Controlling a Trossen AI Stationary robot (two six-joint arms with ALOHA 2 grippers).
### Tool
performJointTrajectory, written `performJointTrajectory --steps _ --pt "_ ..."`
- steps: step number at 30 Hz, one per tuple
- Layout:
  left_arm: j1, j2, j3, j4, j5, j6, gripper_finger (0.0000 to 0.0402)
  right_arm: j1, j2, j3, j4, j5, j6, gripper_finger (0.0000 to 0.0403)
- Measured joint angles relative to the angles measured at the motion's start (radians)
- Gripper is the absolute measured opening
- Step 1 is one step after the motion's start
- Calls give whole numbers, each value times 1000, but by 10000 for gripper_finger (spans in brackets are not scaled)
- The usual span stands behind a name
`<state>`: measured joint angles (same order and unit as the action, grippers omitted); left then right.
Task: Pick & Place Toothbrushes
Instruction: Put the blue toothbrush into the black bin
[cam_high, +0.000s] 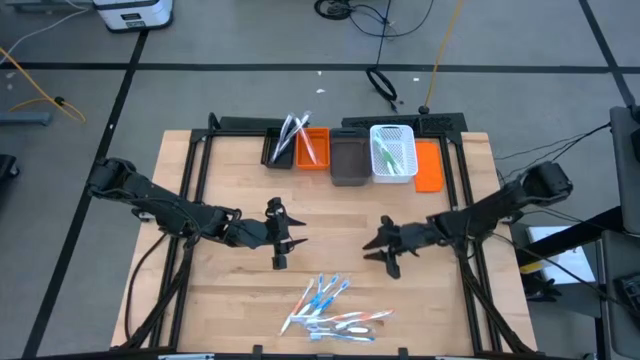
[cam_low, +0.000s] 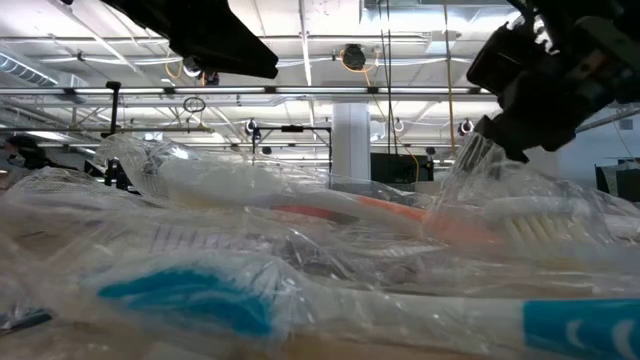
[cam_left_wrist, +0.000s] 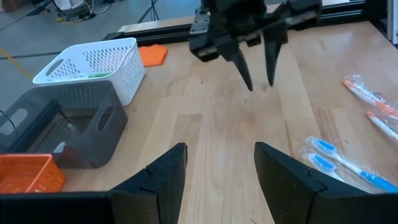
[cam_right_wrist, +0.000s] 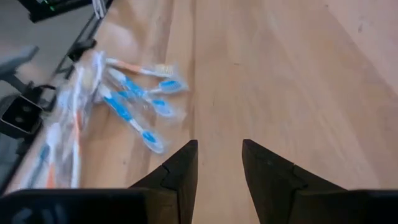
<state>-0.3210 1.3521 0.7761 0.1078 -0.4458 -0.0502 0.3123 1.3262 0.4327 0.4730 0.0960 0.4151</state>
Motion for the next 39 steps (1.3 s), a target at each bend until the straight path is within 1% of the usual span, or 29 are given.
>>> performJointTrajectory --steps 2,5,11,14,22,25,39 --pt "1 0 0 1 0 1 189 33 47 0 39 35 0 117" --pt "1 0 0 1 0 3 189 65 124 0 95 60 0 117" --pt "1 0 0 -2 0 2 189 95 281 1 309 60 0 116" --pt "1 0 0 -2 0 2 189 111 352 15 377 60 -8 116" --pt "1 0 0 -3 0 1 189 135 513 131 383 52 -33 116" --pt "1 0 0 -8 1 0 189 135 533 150 383 7 -25 116" --pt "1 0 0 -9 1 -3 189 155 621 212 398 18 -38 114"
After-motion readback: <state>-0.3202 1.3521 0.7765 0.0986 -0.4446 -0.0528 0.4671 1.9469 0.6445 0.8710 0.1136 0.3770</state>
